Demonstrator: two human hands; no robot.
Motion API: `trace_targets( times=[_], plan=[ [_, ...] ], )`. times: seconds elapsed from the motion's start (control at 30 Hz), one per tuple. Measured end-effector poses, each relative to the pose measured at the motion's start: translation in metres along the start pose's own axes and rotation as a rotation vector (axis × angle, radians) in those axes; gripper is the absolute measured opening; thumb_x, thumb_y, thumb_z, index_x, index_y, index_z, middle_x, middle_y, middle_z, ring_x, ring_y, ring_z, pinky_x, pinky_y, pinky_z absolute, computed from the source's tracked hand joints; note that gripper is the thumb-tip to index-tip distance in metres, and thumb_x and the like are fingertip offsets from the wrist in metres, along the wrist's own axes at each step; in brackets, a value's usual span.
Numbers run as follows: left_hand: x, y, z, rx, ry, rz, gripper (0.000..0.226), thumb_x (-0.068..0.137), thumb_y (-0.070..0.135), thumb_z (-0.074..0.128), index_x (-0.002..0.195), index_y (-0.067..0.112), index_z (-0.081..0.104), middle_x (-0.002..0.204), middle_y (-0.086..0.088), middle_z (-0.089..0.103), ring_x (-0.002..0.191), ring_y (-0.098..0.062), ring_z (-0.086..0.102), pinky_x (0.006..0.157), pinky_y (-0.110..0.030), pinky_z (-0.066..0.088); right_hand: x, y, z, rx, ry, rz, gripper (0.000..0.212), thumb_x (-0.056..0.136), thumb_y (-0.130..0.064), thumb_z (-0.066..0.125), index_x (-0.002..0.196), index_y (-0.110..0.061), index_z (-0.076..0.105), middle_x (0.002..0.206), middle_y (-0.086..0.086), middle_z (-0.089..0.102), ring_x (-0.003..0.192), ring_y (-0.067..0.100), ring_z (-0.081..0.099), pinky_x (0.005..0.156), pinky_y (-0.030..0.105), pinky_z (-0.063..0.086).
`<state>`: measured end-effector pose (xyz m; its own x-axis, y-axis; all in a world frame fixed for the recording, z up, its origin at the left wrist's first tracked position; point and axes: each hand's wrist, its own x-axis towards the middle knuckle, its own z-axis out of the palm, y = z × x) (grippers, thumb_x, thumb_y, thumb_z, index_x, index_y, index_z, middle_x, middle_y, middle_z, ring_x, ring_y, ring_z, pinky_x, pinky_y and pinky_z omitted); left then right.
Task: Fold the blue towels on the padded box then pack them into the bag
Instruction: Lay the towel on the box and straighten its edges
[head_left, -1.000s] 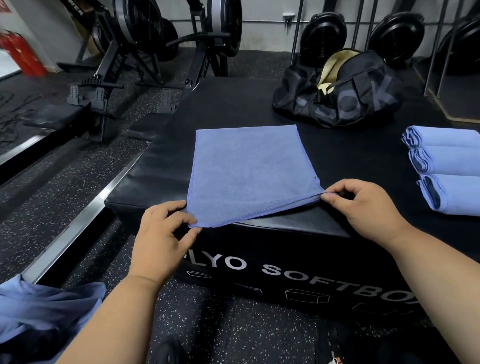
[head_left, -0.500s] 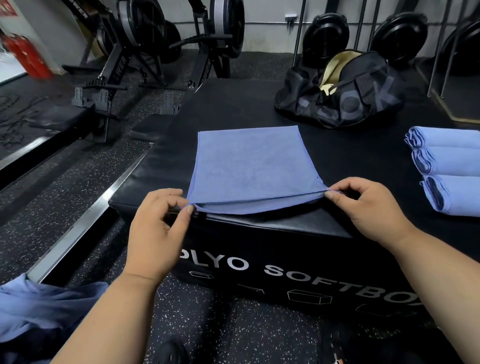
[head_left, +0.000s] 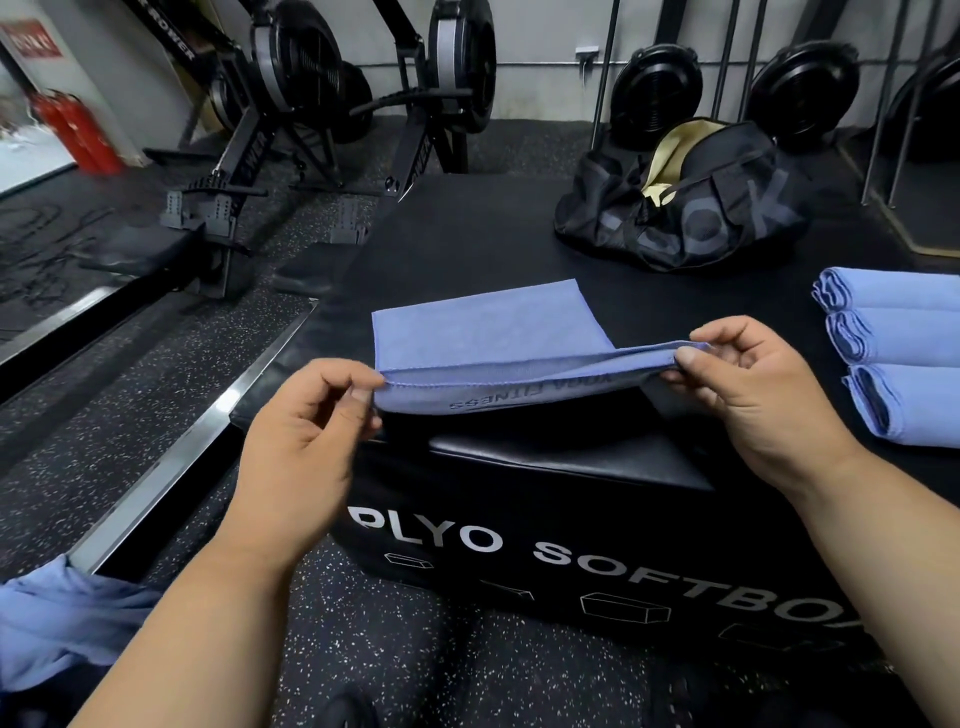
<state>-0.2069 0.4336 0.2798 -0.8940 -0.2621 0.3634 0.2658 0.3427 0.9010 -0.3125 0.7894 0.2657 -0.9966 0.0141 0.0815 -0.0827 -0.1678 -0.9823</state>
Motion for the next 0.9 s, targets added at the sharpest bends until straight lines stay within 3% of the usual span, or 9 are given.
trace_targets(
  times=[0.13,0.23,0.33,0.43,0.5,0.57,0.7,0.9],
  plan=[
    [-0.001,0.004,-0.008,0.123,-0.038,0.038,0.032,0.104,0.004,0.06,0.104,0.031,0.077,0.099,0.004,0.071,0.085,-0.007,0.066,0.081,-0.013,0.05,0.0,-0.001,-0.004,-0.027,-0.113,-0.035,0.02,0.084,-0.003,0.074,0.091,-0.017,0.061,0.092,0.005,0.074,0.081,0.012,0.071,0.076,0.017,0.058],
    [-0.001,0.003,-0.015,0.181,-0.047,0.027,0.033,0.103,0.006,0.062,0.112,0.035,0.077,0.107,0.008,0.072,0.094,-0.009,0.068,0.088,-0.016,0.051,0.001,0.001,-0.007,-0.162,-0.159,-0.09,0.031,0.091,0.014,0.067,0.09,-0.017,0.06,0.099,0.006,0.073,0.092,0.014,0.067,0.087,0.019,0.056],
    [-0.001,0.0,-0.019,0.23,-0.034,0.005,0.031,0.103,0.01,0.064,0.115,0.036,0.076,0.113,0.012,0.073,0.101,-0.008,0.067,0.092,-0.017,0.049,0.0,0.001,-0.008,-0.277,-0.199,-0.119,0.038,0.093,0.016,0.064,0.088,-0.022,0.062,0.102,0.007,0.07,0.098,0.018,0.067,0.095,0.027,0.053],
    [-0.002,-0.002,-0.02,0.217,-0.013,-0.031,0.029,0.102,0.01,0.065,0.109,0.037,0.077,0.108,0.013,0.075,0.098,-0.005,0.069,0.088,-0.018,0.05,-0.002,0.002,-0.007,-0.31,-0.207,-0.132,0.042,0.092,0.014,0.067,0.081,-0.026,0.063,0.096,0.0,0.072,0.093,0.02,0.067,0.089,0.029,0.053],
    [-0.001,-0.004,-0.02,0.195,0.016,-0.075,0.025,0.101,0.013,0.068,0.104,0.037,0.077,0.1,0.012,0.076,0.091,-0.005,0.07,0.083,-0.023,0.051,-0.003,0.003,-0.008,-0.329,-0.175,-0.146,0.032,0.09,0.008,0.074,0.083,-0.023,0.067,0.09,0.002,0.072,0.085,0.024,0.065,0.083,0.037,0.052],
    [0.0,-0.006,-0.02,0.199,0.035,-0.095,0.021,0.1,0.014,0.07,0.099,0.033,0.076,0.093,0.014,0.076,0.083,0.0,0.067,0.078,-0.017,0.051,-0.003,0.005,-0.01,-0.378,-0.154,-0.159,0.025,0.088,0.002,0.079,0.089,-0.022,0.073,0.089,0.006,0.074,0.079,0.023,0.064,0.08,0.04,0.052],
    [0.001,-0.014,-0.021,0.233,0.021,-0.12,0.019,0.099,0.018,0.073,0.101,0.036,0.075,0.093,0.017,0.077,0.079,0.002,0.066,0.074,-0.011,0.049,-0.005,0.007,-0.009,-0.502,-0.174,-0.165,0.023,0.084,-0.005,0.085,0.086,-0.027,0.078,0.082,0.001,0.074,0.07,0.014,0.061,0.071,0.022,0.052],
    [0.002,-0.023,-0.024,0.253,0.013,-0.136,0.018,0.098,0.022,0.074,0.106,0.038,0.077,0.098,0.015,0.078,0.086,-0.004,0.071,0.083,-0.024,0.054,-0.001,0.01,-0.011,-0.635,-0.227,-0.121,0.028,0.075,-0.013,0.094,0.088,-0.033,0.078,0.088,-0.004,0.074,0.081,0.03,0.07,0.082,0.038,0.057]
  ],
)
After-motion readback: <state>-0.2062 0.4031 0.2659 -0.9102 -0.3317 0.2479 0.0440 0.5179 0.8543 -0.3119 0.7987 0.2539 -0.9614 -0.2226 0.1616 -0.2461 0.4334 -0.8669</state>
